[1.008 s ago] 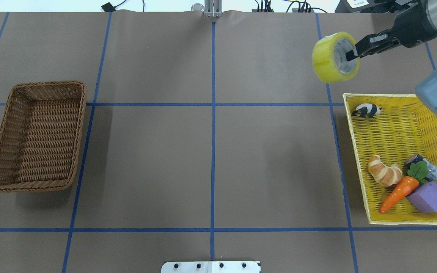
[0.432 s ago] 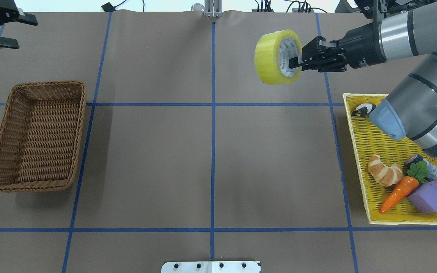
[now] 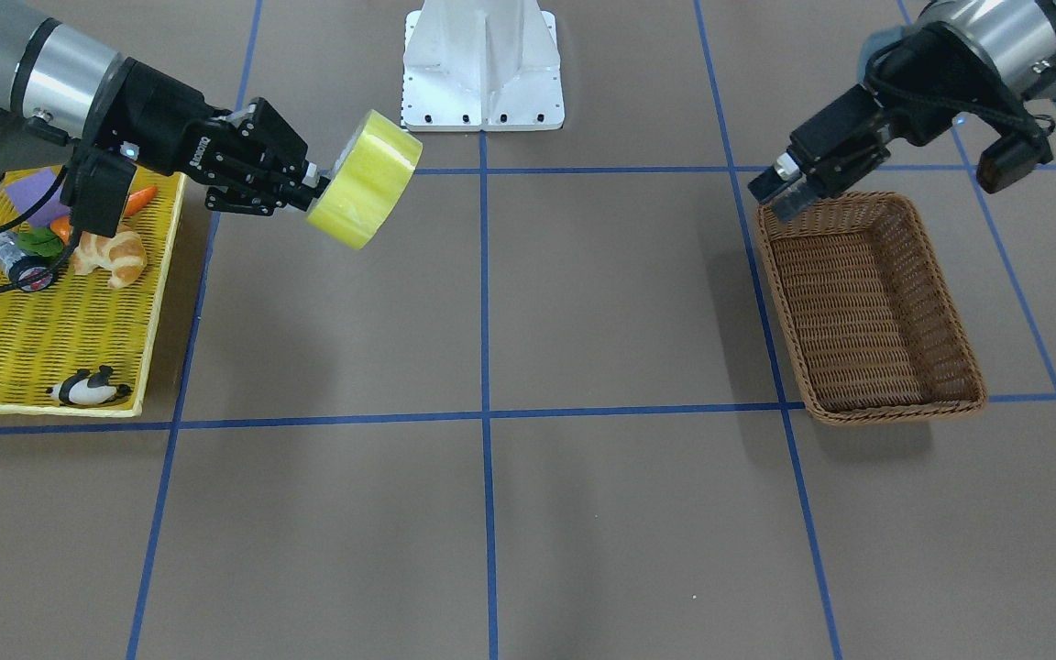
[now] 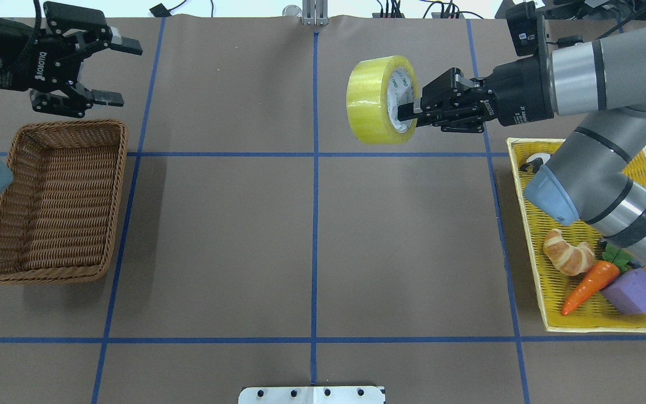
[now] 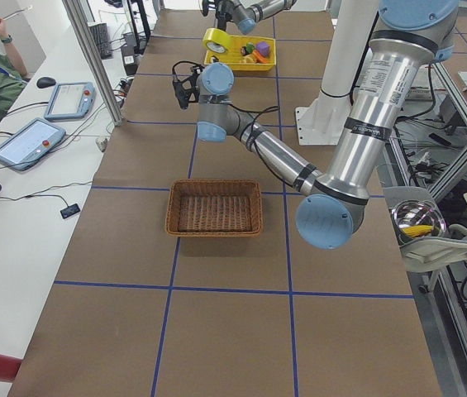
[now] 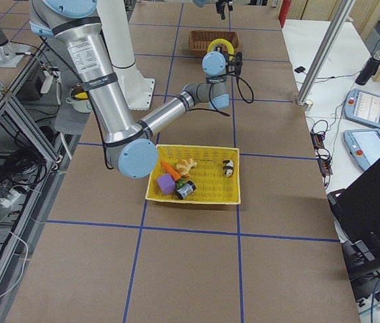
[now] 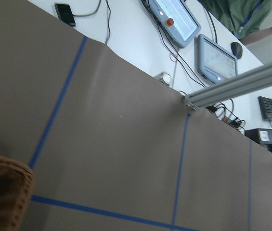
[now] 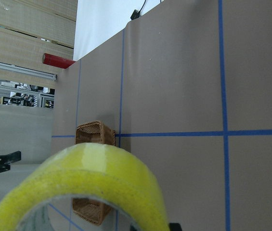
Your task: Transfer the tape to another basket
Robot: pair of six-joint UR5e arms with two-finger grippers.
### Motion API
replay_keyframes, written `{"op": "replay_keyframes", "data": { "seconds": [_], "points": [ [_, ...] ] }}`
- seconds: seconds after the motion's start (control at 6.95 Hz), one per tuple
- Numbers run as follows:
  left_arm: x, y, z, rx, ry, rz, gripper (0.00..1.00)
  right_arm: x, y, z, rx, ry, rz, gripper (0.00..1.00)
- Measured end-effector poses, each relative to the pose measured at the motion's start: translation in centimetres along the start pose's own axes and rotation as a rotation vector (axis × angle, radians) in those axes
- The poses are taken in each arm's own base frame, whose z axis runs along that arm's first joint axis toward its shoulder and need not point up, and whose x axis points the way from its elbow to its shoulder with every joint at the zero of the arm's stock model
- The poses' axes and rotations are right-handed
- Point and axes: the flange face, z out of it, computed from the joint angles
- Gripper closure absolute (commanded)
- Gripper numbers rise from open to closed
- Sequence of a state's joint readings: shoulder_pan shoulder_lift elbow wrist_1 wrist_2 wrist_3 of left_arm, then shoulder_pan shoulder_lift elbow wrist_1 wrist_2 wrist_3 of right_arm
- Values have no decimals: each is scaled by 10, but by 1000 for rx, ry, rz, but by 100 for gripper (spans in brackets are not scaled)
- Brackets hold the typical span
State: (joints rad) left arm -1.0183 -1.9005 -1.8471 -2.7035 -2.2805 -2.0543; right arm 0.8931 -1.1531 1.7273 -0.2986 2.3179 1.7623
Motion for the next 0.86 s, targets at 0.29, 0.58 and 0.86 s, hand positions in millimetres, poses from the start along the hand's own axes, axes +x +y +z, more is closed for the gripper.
{"op": "replay_keyframes", "data": {
  "seconds": [0.29,0.58,0.86],
  "points": [
    [7,42,10,-120,211,-125,2,-26,34,27,-67,-81,46,100],
    [5,86,27,-232,381,-200,2,-44,80,54,-130,-201,92,100],
    [10,112,39,-299,436,-208,2,-50,106,65,-186,-274,123,100]
  ]
}}
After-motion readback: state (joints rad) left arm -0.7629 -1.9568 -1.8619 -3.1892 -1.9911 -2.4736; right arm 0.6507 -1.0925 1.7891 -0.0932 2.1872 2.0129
